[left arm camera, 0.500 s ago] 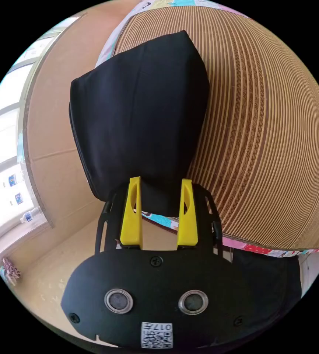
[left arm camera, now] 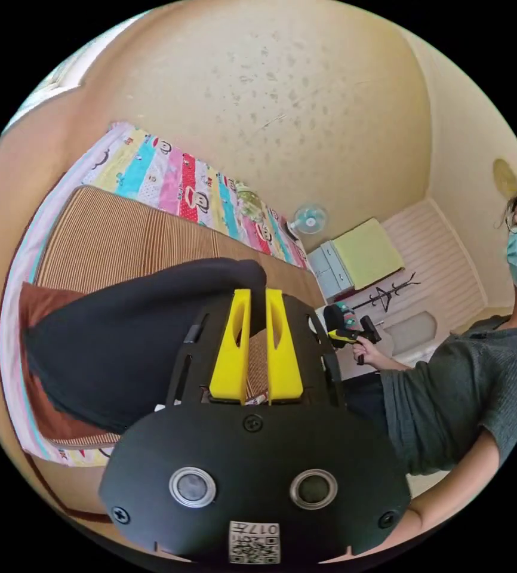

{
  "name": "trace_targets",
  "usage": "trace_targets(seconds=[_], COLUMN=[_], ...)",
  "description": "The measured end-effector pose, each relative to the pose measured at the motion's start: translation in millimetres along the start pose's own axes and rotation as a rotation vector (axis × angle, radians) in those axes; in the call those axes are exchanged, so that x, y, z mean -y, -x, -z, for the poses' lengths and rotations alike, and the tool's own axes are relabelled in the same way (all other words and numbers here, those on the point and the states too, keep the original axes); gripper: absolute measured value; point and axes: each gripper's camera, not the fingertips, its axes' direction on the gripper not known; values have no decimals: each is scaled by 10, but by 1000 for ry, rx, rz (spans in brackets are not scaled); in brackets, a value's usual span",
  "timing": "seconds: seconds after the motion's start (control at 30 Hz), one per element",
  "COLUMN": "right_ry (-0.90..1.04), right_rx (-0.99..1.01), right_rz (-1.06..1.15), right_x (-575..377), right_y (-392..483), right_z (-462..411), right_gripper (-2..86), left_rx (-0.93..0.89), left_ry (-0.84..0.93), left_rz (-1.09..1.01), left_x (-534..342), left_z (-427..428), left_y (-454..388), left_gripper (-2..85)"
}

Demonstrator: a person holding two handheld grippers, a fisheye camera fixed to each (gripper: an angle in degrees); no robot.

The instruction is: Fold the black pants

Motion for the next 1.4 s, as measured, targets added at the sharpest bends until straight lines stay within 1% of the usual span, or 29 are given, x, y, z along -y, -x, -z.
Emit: trace_targets(seconds=[0.03, 0.07, 0.1, 0.17, 0.2, 0.27, 0.33, 0.37, 0.43, 0.5, 0.57, 0.6, 0.67, 0.7, 0.77, 0.8, 0.83, 0.87, 0.9, 0.93, 1.0, 1.07, 1.1, 1.17, 1.2, 1.27, 1.3, 1.4], right_ry=[0, 4, 9, 8, 6, 1, -17, -37, -76, -104, -108, -112, -117, -119, -122, -128, -131, -133, -124, -115, -60, -8, 38, 115, 148, 162, 151, 107], right_rx=[3, 14, 25, 42, 57, 72, 95, 128, 167, 174, 165, 159, 156, 158, 172, 184, 188, 192, 180, 166, 99, 54, 5, -87, -125, -144, -134, -51], right_rz=[0, 1, 0, 4, 13, 10, -24, -43, -65, -109, -154, -184, -227, -257, -299, -317, -322, -322, -314, -311, -285, -239, -206, -167, -139, -111, -112, -124], right_x=[23, 77, 136, 224, 281, 354, 404, 425, 442, 456, 456, 449, 437, 430, 421, 416, 415, 422, 443, 459, 563, 692, 810, 1034, 1206, 1496, 1706, 2231], right_y=[-4, -11, -14, -3, 12, 15, -42, -100, -197, -359, -506, -604, -744, -833, -943, -994, -1013, -1039, -1053, -1059, -1072, -1069, -1071, -1101, -1140, -1241, -1337, -1593], right_z=[-6, -22, -38, -46, -46, -44, -32, -13, 31, 77, 94, 102, 103, 98, 97, 108, 116, 132, 136, 132, 56, -70, -194, -430, -587, -797, -918, -1246], right_gripper=[4, 4, 4, 4, 4, 4, 4, 4, 4, 4, 3, 3, 3, 3, 4, 4, 5, 6, 8, 9, 17, 31, 42, 62, 75, 88, 94, 111], left_rx=[-23, -79, -127, -364, -409, -525, -606, -661, -698, -617, -401, -353, -196, -168, -39, 6, 58, 146, 186, 220, 219, 197, 181, 139, 127, 97, 94, 48], left_ry=[22, 11, -5, -95, -122, -210, -253, -265, -243, -153, 114, 199, 508, 574, 837, 903, 1031, 1110, 1133, 1147, 1104, 990, 960, 827, 795, 689, 667, 595], left_rz=[-107, -154, -152, -124, -135, -224, -255, -235, -170, -99, -67, -67, -64, -51, -18, -51, -150, -217, -239, -252, -198, -73, -48, 10, 16, 21, 19, 10], left_x=[34, 23, 10, -45, -51, -29, -36, -73, -185, -352, -587, -652, -996, -1101, -1502, -1578, -1711, -1797, -1821, -1821, -1709, -1452, -1383, -1117, -1057, -876, -846, -761], left_z=[-76, -167, -209, -277, -252, 31, 269, 369, 425, 399, 149, 31, -554, -708, -1210, -1290, -1418, -1485, -1502, -1505, -1456, -1358, -1335, -1233, -1207, -1120, -1101, -1055], left_y=[-361, -629, -719, -963, -1038, -1334, -1375, -1287, -1062, -855, -732, -718, -614, -561, -386, -394, -460, -502, -510, -495, -405, -243, -216, -190, -203, -303, -336, -504], left_gripper=[48, 48, 48, 47, 47, 48, 49, 49, 49, 49, 48, 48, 35, 29, 7, 4, 0, -2, -3, -4, -4, -4, -4, -4, -4, -5, -5, -3])
